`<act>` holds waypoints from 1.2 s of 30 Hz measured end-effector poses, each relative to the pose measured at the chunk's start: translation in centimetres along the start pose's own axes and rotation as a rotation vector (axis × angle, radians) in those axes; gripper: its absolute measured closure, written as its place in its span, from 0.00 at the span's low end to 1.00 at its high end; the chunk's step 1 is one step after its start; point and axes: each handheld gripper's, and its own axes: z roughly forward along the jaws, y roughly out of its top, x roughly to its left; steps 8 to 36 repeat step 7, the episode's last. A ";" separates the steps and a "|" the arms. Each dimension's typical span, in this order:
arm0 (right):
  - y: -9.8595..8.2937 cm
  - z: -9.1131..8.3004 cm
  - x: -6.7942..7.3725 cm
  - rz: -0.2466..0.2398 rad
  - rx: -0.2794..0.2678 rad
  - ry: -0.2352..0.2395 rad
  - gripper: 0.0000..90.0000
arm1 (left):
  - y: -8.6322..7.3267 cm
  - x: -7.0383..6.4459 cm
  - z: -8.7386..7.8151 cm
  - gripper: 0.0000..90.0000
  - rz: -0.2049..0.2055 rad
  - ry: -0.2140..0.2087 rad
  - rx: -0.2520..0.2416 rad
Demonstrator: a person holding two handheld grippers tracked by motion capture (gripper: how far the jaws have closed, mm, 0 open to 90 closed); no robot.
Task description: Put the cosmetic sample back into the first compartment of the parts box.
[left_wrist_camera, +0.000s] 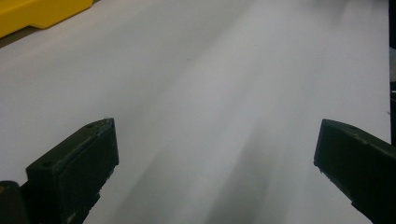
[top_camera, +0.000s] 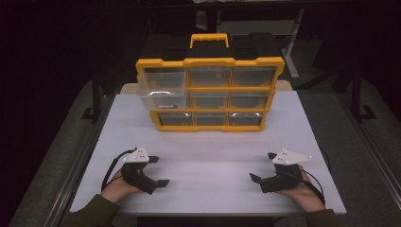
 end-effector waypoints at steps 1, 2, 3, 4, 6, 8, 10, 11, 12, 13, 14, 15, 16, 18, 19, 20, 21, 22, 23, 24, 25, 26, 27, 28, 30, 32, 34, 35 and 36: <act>-0.2 0.0 -0.1 -0.003 0.001 -0.002 0.01 | 0.0 0.1 0.0 0.00 0.002 0.001 0.002; -0.2 -0.1 -0.2 0.008 0.009 0.003 0.01 | 0.0 0.2 0.0 0.00 0.009 0.004 0.009; -0.3 -0.1 -0.3 0.002 0.001 0.002 0.01 | -0.1 0.2 0.1 0.00 0.012 0.007 0.016; -0.3 0.0 -0.3 0.011 0.007 0.001 0.01 | -0.1 0.2 0.1 0.00 0.010 0.010 0.017; -0.4 0.2 -0.4 0.006 0.022 -0.002 0.01 | -0.2 0.2 0.2 0.00 0.001 0.018 0.035; -0.5 0.3 -0.5 0.007 0.036 -0.008 0.01 | -0.3 0.3 0.4 0.00 -0.003 0.035 0.055; -0.5 0.3 -0.5 0.007 0.036 -0.008 0.01 | -0.3 0.3 0.4 0.00 -0.003 0.035 0.055; -0.5 0.3 -0.5 0.007 0.036 -0.008 0.01 | -0.3 0.3 0.4 0.00 -0.003 0.035 0.055; -0.5 0.3 -0.5 0.007 0.036 -0.008 0.01 | -0.3 0.3 0.4 0.00 -0.003 0.035 0.055; -0.5 0.3 -0.5 0.007 0.036 -0.008 0.01 | -0.3 0.3 0.4 0.00 -0.003 0.035 0.055; -0.5 0.3 -0.5 0.007 0.036 -0.008 0.01 | -0.3 0.3 0.4 0.00 -0.003 0.035 0.055; -0.5 0.3 -0.5 0.007 0.036 -0.008 0.01 | -0.3 0.3 0.4 0.00 -0.003 0.035 0.055; -0.5 0.3 -0.5 0.007 0.036 -0.008 0.01 | -0.3 0.3 0.4 0.00 -0.003 0.035 0.055; -0.5 0.3 -0.5 0.007 0.036 -0.008 0.01 | -0.3 0.3 0.4 0.00 -0.003 0.035 0.055; -0.5 0.3 -0.5 0.007 0.036 -0.008 0.01 | -0.3 0.3 0.4 0.00 -0.003 0.035 0.055; -0.5 0.3 -0.5 0.007 0.036 -0.008 0.01 | -0.3 0.3 0.4 0.00 -0.003 0.035 0.055; -0.5 0.3 -0.5 0.007 0.036 -0.008 0.01 | -0.3 0.3 0.4 0.00 -0.003 0.035 0.055; -0.5 0.3 -0.5 0.007 0.036 -0.008 0.01 | -0.3 0.3 0.4 0.00 -0.003 0.035 0.055; -0.5 0.3 -0.5 0.007 0.036 -0.008 0.01 | -0.3 0.3 0.4 0.00 -0.003 0.035 0.055; -0.5 0.3 -0.5 0.007 0.036 -0.008 0.01 | -0.3 0.3 0.4 0.00 -0.003 0.035 0.055; -0.5 0.3 -0.5 0.007 0.036 -0.008 0.01 | -0.3 0.3 0.4 0.00 -0.003 0.035 0.055; -0.5 0.3 -0.5 0.007 0.036 -0.008 0.01 | -0.3 0.3 0.4 0.00 -0.003 0.035 0.055; -0.5 0.3 -0.5 0.007 0.036 -0.008 0.01 | -0.3 0.3 0.4 0.00 -0.003 0.035 0.055; -0.5 0.3 -0.5 0.007 0.036 -0.008 0.01 | -0.3 0.3 0.4 0.00 -0.003 0.035 0.055; -0.5 0.3 -0.5 0.007 0.036 -0.008 0.01 | -0.3 0.3 0.4 0.00 -0.003 0.035 0.055; -0.5 0.3 -0.5 0.007 0.036 -0.008 0.01 | -0.3 0.3 0.4 0.00 -0.003 0.035 0.055; -0.5 0.3 -0.5 0.007 0.036 -0.008 0.01 | -0.3 0.3 0.4 0.00 -0.003 0.035 0.055; -0.5 0.3 -0.5 0.007 0.036 -0.008 0.01 | -0.3 0.3 0.4 0.00 -0.003 0.035 0.055; -0.5 0.3 -0.5 0.007 0.036 -0.008 0.01 | -0.3 0.3 0.4 0.00 -0.003 0.035 0.055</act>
